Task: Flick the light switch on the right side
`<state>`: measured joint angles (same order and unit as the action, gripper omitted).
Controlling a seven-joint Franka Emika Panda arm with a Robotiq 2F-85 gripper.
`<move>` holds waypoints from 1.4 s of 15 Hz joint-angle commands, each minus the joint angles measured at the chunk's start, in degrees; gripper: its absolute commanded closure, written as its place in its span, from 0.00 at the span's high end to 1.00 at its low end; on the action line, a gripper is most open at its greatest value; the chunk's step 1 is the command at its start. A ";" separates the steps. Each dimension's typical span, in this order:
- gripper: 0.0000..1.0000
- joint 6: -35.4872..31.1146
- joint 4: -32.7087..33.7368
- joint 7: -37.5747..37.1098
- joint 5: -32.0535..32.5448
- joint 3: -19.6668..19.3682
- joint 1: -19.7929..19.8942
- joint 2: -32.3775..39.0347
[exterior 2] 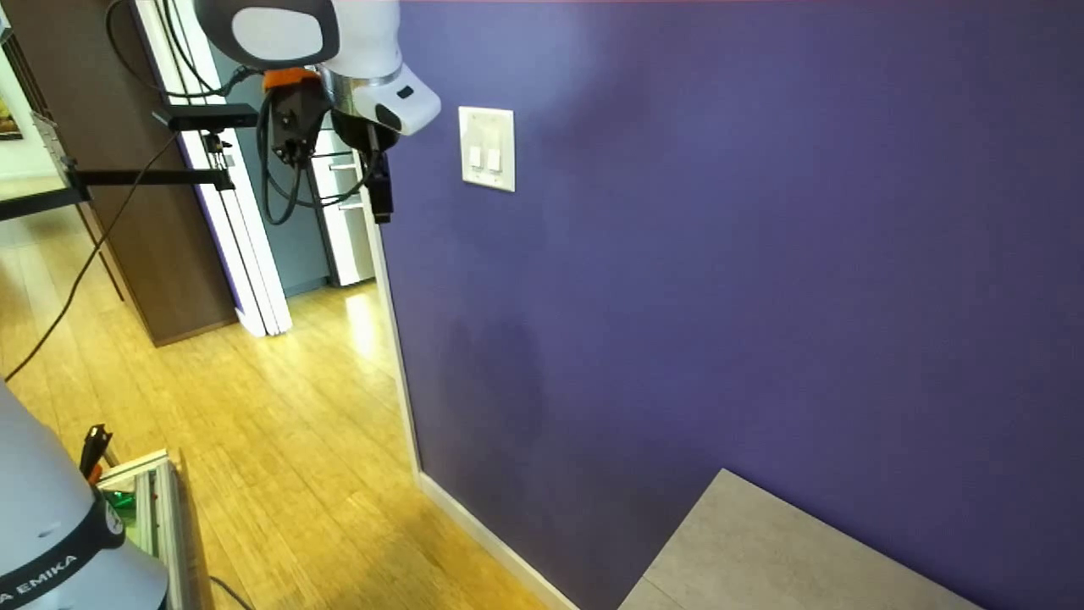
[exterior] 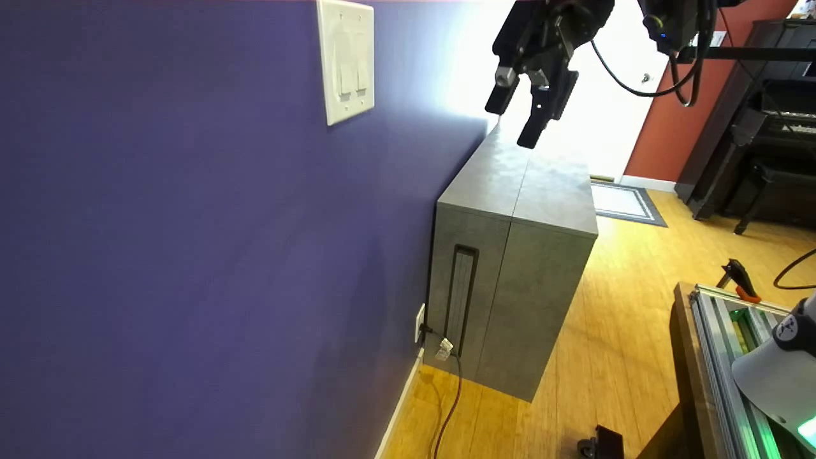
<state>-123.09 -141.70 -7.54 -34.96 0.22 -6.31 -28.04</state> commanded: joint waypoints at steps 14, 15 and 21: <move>1.00 -5.55 1.26 13.49 -29.41 -1.98 2.05 4.31; 1.00 -7.68 2.26 12.05 -33.54 -1.86 1.77 5.29; 1.00 -10.88 6.10 18.37 -54.55 -1.82 2.14 9.77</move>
<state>-133.10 -138.24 7.32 -80.48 -2.60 -5.23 -21.36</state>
